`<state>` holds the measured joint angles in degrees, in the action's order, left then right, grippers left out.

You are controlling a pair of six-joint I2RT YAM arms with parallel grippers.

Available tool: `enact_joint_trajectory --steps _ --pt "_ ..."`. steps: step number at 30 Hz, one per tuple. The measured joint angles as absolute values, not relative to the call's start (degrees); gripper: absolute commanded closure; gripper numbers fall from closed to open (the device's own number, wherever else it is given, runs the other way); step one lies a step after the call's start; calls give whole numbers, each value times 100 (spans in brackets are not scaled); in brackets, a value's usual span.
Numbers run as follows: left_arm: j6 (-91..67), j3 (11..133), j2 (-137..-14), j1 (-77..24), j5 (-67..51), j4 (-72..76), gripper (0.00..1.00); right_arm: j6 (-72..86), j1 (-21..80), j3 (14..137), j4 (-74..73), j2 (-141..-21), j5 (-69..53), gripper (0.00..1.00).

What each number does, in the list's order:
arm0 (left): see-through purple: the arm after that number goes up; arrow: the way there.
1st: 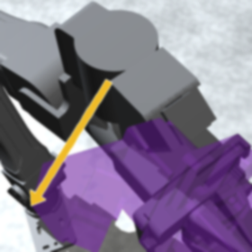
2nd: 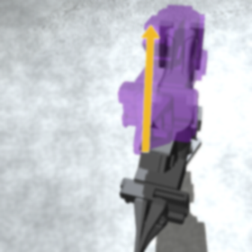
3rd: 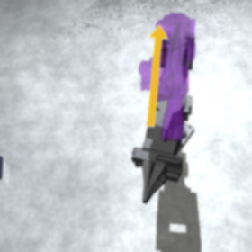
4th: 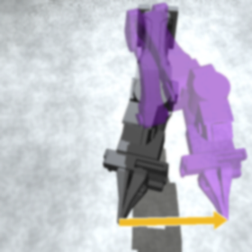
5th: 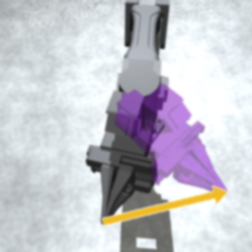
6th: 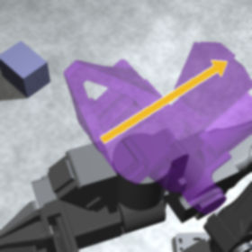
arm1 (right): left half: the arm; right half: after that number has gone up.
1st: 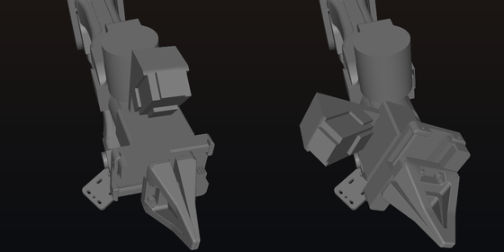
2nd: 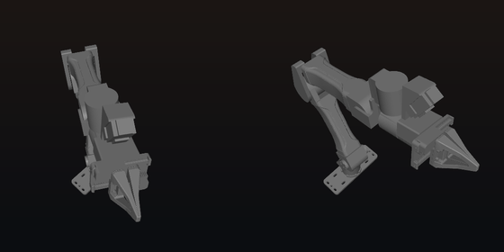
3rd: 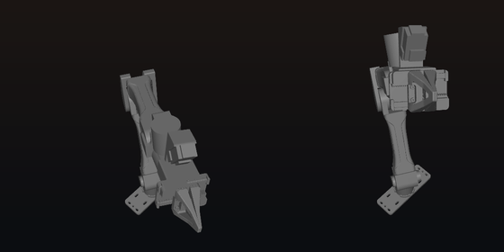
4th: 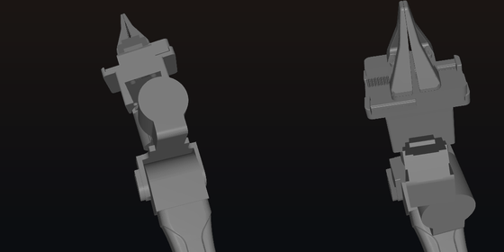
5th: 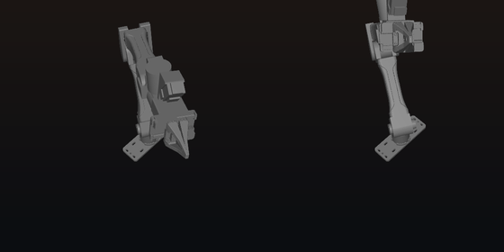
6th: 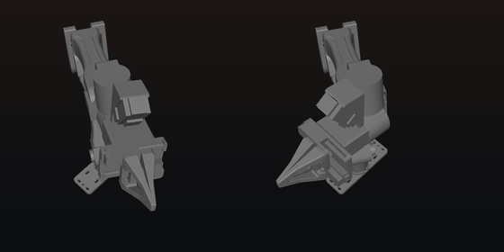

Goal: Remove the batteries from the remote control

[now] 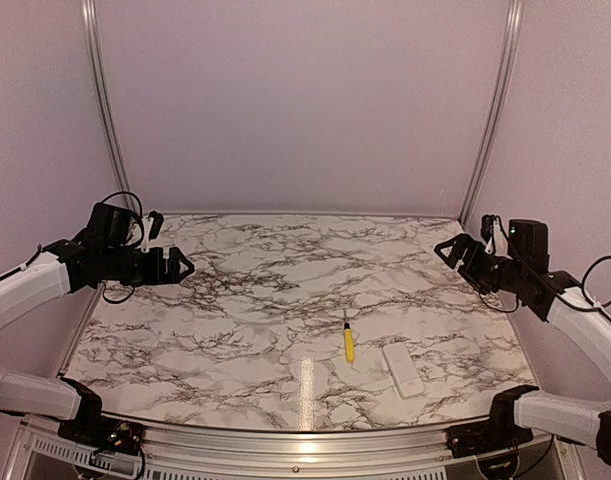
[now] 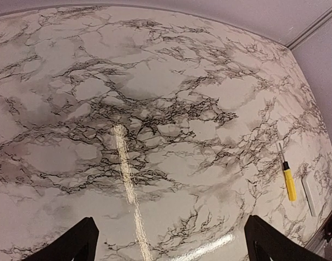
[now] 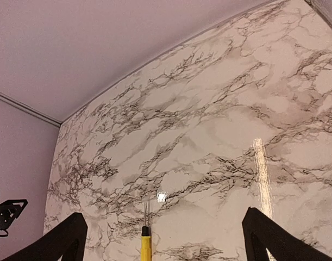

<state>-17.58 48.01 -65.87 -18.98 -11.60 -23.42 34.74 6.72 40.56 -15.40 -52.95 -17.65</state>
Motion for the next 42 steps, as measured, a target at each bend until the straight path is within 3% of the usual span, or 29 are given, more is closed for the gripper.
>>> enact_joint_trajectory --steps 23,42 --pt "-1734 4309 -6318 -2016 -1387 -2493 1 3701 1044 4230 -3479 -5640 -1002 2" --pt "-1741 4285 -6178 -2016 -895 -2495 1 2974 2897 4626 -4429 -6740 -377 2"
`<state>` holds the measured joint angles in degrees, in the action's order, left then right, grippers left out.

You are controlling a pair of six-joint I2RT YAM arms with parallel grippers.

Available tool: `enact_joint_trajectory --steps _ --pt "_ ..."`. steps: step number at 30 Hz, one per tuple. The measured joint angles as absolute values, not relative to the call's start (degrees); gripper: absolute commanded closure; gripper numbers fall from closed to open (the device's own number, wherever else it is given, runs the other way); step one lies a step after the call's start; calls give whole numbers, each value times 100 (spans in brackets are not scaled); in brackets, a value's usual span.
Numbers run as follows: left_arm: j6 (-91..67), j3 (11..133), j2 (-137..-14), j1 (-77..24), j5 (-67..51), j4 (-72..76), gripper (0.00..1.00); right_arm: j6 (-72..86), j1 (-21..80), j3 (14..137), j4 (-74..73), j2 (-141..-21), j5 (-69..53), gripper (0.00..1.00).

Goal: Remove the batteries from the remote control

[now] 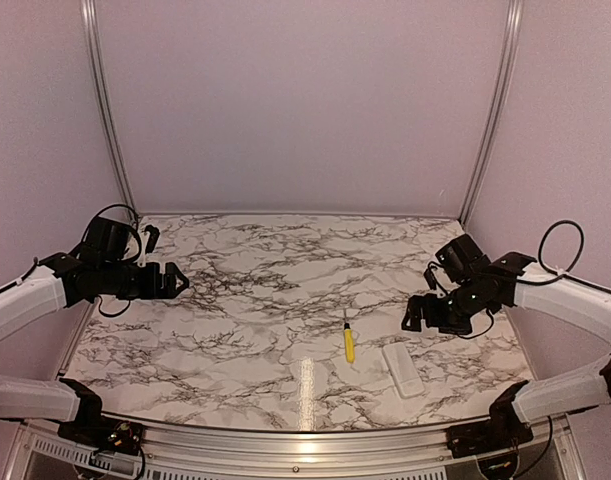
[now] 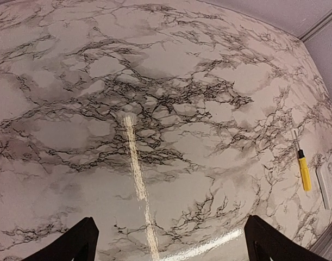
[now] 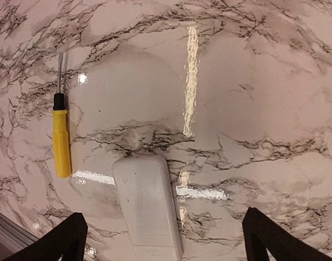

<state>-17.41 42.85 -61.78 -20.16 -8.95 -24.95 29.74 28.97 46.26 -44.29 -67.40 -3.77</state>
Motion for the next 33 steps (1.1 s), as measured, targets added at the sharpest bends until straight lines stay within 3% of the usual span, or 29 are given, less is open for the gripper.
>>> enact_joint_trajectory --steps 13,33 --pt "-1763 4285 -6066 -2016 -635 -2502 1 3044 3870 4624 -4589 -7382 -196 2" --pt "-1763 4285 -6023 -2016 -596 -2519 1 3444 4637 4272 -4226 -8213 -97 13"
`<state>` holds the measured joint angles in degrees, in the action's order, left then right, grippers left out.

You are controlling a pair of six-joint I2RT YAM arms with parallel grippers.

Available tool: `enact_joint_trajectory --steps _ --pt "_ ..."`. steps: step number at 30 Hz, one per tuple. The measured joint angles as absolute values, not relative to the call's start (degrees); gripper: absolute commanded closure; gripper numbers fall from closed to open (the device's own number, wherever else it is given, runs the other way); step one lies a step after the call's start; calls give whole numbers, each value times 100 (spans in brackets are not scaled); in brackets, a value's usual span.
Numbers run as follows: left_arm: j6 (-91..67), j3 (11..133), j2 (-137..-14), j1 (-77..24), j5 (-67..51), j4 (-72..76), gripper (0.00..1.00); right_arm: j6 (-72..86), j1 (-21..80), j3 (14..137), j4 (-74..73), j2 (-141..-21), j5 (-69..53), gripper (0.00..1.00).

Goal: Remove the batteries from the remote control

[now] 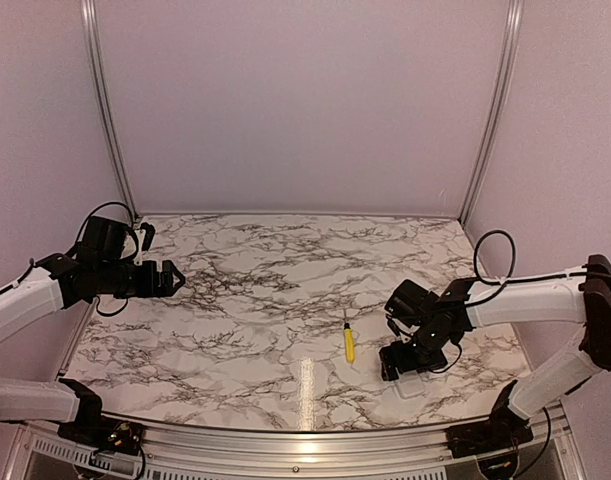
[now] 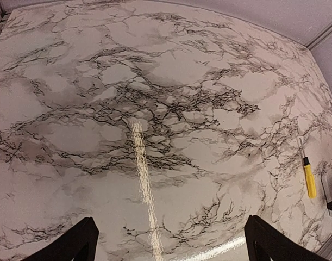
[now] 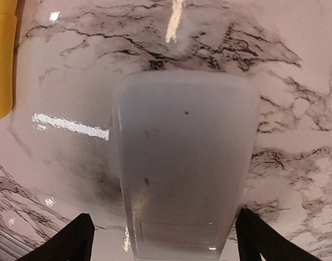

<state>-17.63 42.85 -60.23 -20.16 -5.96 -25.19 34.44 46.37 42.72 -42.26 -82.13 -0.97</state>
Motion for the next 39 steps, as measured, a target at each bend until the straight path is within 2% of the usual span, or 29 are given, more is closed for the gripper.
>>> enact_joint_trajectory --steps 17,30,39 --pt "-1763 4285 -6051 -2016 -596 -2521 1 3535 4639 4182 -4250 -8283 21 36" --pt "-1761 4285 -6051 -2016 -596 -2528 1 3535 4991 4598 -4486 -8788 379 37" --pt "-1761 4285 -6051 -2016 -596 -2558 1 3559 5087 4641 -4466 -8833 403 50"
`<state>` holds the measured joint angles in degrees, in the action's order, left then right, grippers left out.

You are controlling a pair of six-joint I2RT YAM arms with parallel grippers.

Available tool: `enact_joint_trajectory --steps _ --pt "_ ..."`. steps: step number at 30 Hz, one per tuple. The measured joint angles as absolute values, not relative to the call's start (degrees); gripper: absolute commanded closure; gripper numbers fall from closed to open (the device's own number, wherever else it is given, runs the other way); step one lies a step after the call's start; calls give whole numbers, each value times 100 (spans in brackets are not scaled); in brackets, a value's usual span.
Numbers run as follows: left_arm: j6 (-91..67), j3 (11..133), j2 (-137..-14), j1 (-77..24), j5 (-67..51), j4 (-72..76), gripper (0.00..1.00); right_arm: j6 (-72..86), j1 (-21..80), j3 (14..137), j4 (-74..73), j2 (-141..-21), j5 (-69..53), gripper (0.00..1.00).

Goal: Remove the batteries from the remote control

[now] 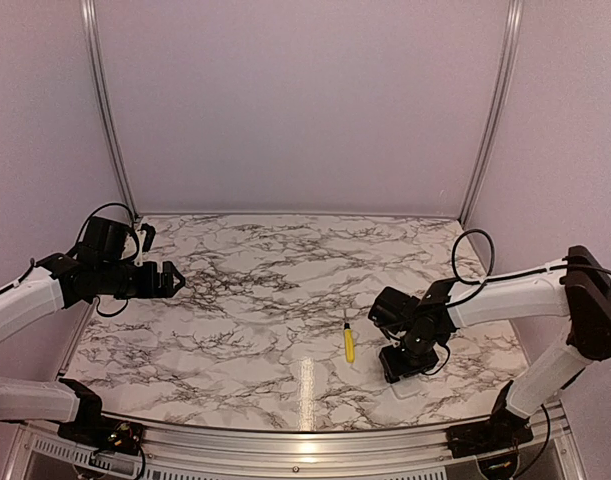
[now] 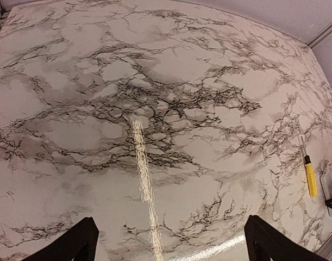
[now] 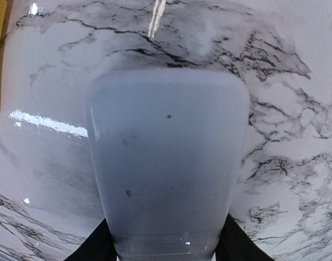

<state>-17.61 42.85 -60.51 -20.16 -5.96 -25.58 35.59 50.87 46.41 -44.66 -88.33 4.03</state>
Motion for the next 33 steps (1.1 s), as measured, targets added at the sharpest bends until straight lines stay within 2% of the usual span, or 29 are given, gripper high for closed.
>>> enact_joint_trajectory --steps 4,9,21,33 --pt "-1761 4285 -6051 -2016 -598 -2558 1 3562 5089 4626 -4451 -8816 397 59" --pt "-1758 4285 -6051 -2016 -598 -2561 1 3573 5094 4554 -4383 -8735 373 64" --pt "-1758 4285 -6018 -2016 -727 -2585 1 3378 5127 4860 -4628 -8820 451 66" --pt "-1796 4584 -6134 -2016 -1728 -2687 2 2842 5127 6265 -4838 -9209 556 66"
